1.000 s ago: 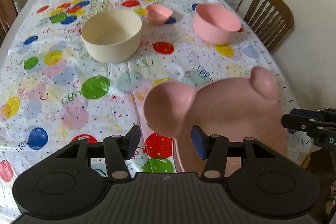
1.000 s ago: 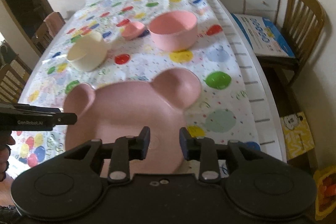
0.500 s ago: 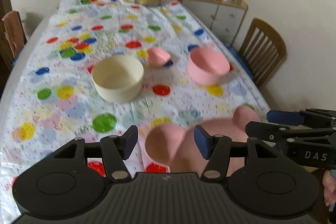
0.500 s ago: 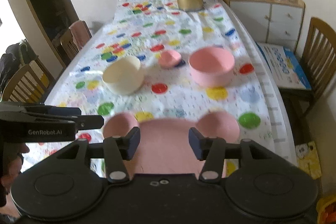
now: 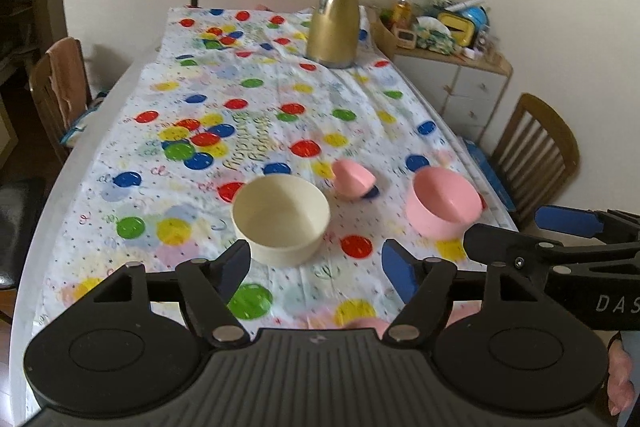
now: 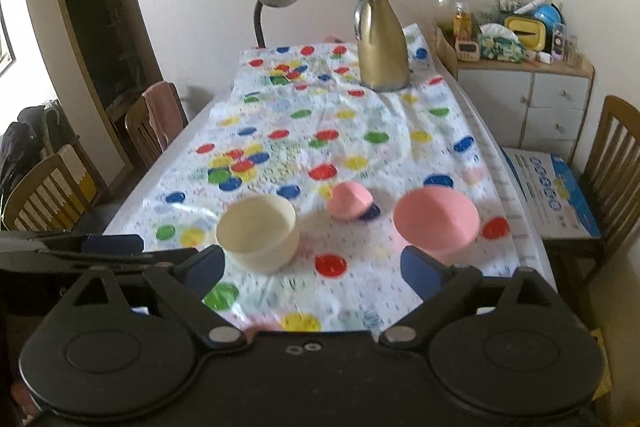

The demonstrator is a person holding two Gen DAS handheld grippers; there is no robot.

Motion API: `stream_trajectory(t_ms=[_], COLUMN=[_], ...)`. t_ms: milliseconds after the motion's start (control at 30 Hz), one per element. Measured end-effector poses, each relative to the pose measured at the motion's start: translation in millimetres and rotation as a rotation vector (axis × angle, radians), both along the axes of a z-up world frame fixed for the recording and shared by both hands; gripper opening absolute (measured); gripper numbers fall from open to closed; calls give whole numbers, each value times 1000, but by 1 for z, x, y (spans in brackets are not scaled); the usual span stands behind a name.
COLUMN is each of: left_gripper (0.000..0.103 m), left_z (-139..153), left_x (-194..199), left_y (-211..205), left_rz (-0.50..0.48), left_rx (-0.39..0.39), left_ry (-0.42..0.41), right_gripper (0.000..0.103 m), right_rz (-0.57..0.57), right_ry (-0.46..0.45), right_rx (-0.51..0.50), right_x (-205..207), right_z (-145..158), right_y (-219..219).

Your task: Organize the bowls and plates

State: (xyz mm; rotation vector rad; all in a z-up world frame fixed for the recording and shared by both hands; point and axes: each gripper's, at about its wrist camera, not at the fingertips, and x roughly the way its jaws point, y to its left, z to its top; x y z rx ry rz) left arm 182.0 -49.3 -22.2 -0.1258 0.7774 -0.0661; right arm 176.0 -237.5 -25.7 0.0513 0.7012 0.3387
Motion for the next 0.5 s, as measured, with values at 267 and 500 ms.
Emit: stream_trajectory(t_ms=[267, 500], left_gripper=[77, 80], left_z=[-5, -24], left_x=[23, 54], left_y=[19, 41], left_rz=[63, 135], left_rx=[-4, -14], left_ry=[9, 54], right_gripper=[102, 103], right_rz=[8, -7], right_ry=[-45, 16], right_rx=[-42, -49], right_x=[30, 71], right_z=[-1, -21], right_y=[21, 35])
